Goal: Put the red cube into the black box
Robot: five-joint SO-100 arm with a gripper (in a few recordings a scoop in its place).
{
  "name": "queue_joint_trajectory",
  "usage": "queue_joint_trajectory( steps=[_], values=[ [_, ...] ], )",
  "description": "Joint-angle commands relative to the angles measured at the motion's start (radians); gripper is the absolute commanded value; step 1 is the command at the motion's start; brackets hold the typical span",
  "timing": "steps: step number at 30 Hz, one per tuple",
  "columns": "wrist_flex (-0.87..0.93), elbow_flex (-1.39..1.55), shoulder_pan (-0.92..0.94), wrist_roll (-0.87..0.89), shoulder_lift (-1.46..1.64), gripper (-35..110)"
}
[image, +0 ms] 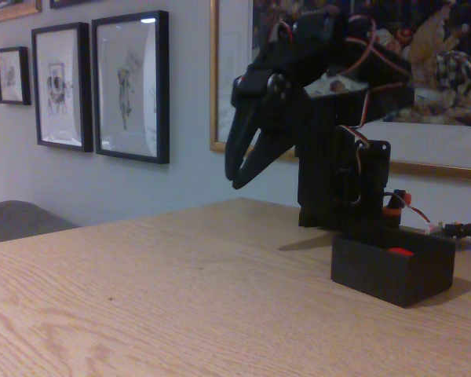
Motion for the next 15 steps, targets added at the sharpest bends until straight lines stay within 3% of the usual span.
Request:
queue_joint_trajectory(
  steps=[1,15],
  values=[
    [0.031,0.057,0.020,-0.005,0.097,0],
    [0.074,0.094,0.017,-0.005,0.192,-4]
  ],
)
